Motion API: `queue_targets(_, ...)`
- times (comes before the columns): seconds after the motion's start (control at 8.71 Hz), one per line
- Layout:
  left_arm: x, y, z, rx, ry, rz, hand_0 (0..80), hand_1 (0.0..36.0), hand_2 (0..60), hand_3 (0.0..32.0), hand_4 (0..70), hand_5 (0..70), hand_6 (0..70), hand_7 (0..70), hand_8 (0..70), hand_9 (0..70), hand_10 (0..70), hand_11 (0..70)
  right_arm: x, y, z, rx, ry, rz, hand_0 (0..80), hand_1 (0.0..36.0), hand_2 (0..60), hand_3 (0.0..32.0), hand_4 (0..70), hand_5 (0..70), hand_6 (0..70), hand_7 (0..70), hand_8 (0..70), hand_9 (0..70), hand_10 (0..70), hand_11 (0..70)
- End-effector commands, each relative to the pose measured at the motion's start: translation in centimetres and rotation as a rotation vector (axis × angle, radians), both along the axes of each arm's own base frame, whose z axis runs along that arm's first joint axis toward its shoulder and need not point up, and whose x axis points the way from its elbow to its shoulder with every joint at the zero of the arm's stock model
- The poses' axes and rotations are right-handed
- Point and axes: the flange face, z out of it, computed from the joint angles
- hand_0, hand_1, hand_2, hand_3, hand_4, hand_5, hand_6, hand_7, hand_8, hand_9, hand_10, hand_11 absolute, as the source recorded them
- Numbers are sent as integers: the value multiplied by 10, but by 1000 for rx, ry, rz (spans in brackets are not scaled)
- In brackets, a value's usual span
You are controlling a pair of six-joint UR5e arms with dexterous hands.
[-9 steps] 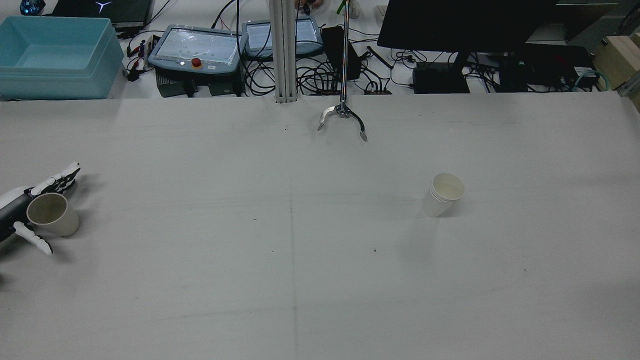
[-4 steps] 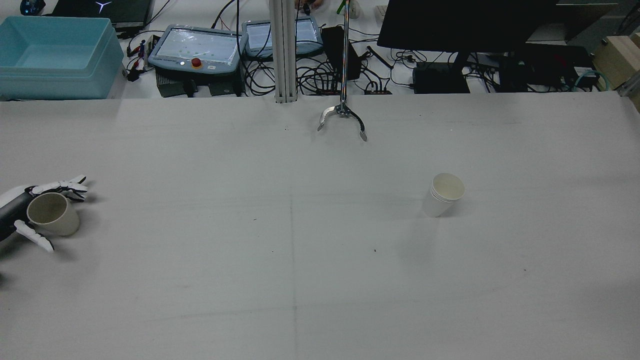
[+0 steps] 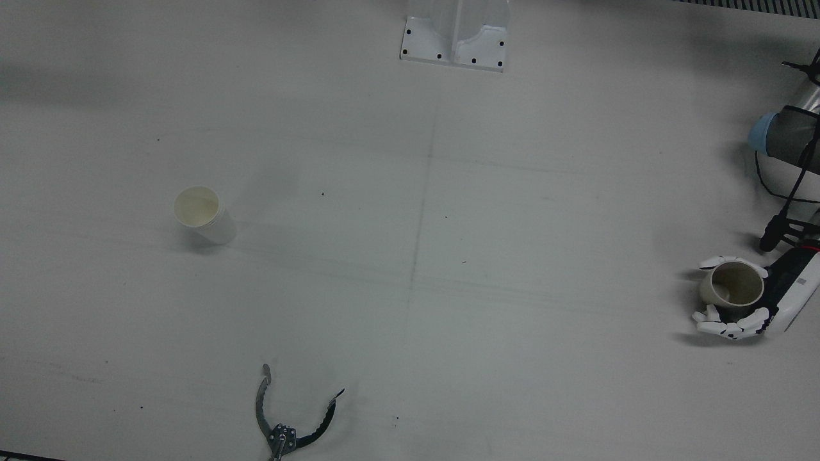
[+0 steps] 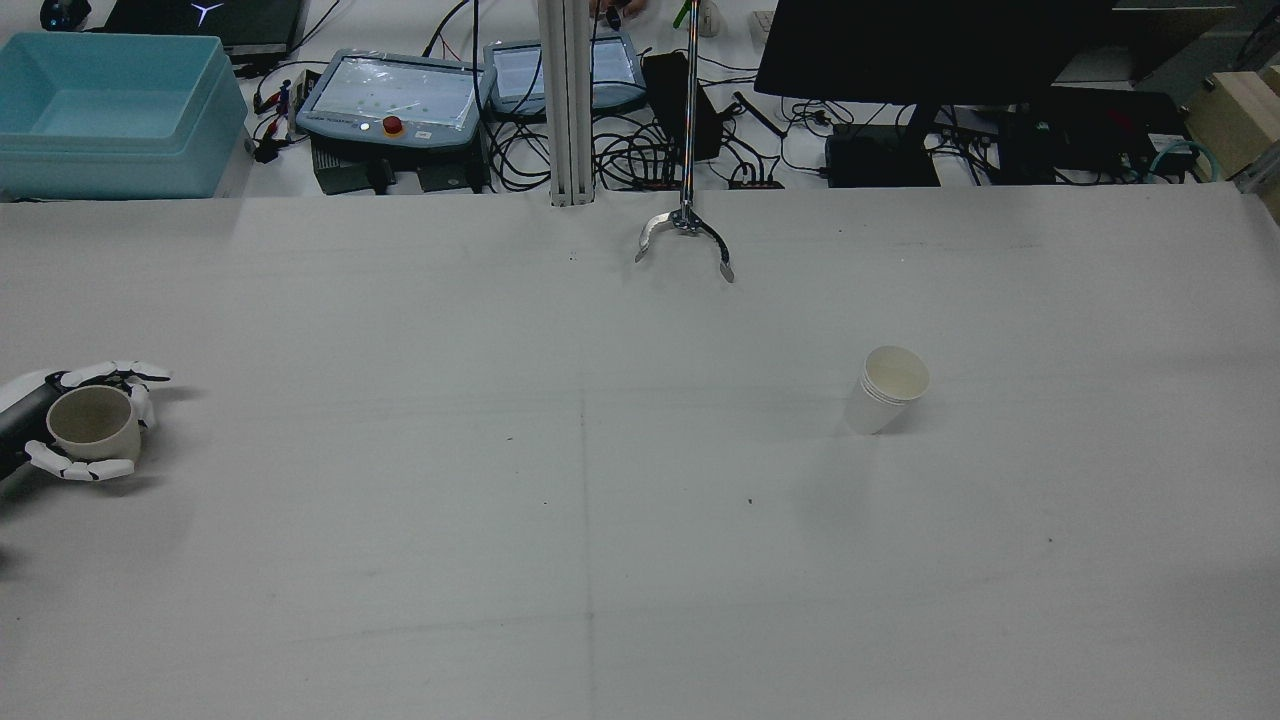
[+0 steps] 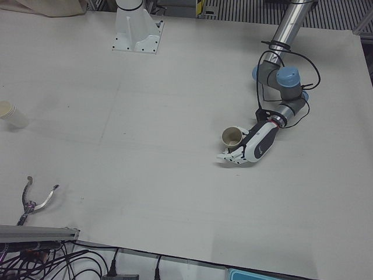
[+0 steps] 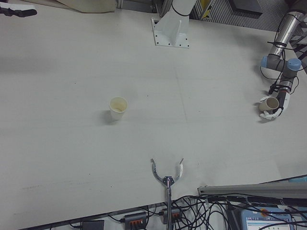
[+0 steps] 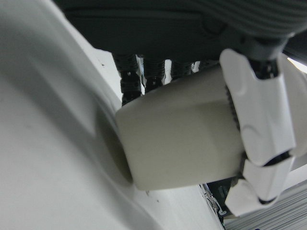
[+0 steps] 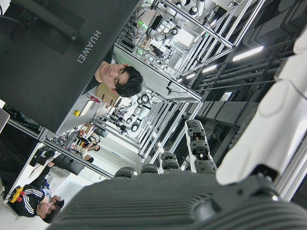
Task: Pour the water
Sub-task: 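Close the left hand fingers around the white paper cup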
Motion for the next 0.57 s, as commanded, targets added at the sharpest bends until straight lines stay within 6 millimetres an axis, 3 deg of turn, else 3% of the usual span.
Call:
queue_targets(0.0, -9, 1, 2, -30, 39, 1, 486, 360, 600, 0, 292, 187, 452, 700, 487, 698, 333, 491, 0, -1, -3, 6, -3, -1, 448, 65, 0, 0, 100, 93, 41, 86, 0, 6, 0, 7)
queue_targets(0.23, -22, -2, -27, -37, 150, -17, 466, 360, 600, 0, 302, 169, 446, 700, 481, 700, 329, 484, -1, -3, -7, 16, -8, -1, 451, 68, 0, 0, 101, 97, 42, 88, 0, 5, 0, 4)
queue_targets(0.46, -32, -6, -29, -109, 305, -69, 469, 360, 600, 0, 319, 180, 436, 700, 477, 700, 263, 399, -2, -7, -11, 25, -10, -3, 454, 69, 0, 0, 105, 104, 46, 95, 0, 7, 0, 0)
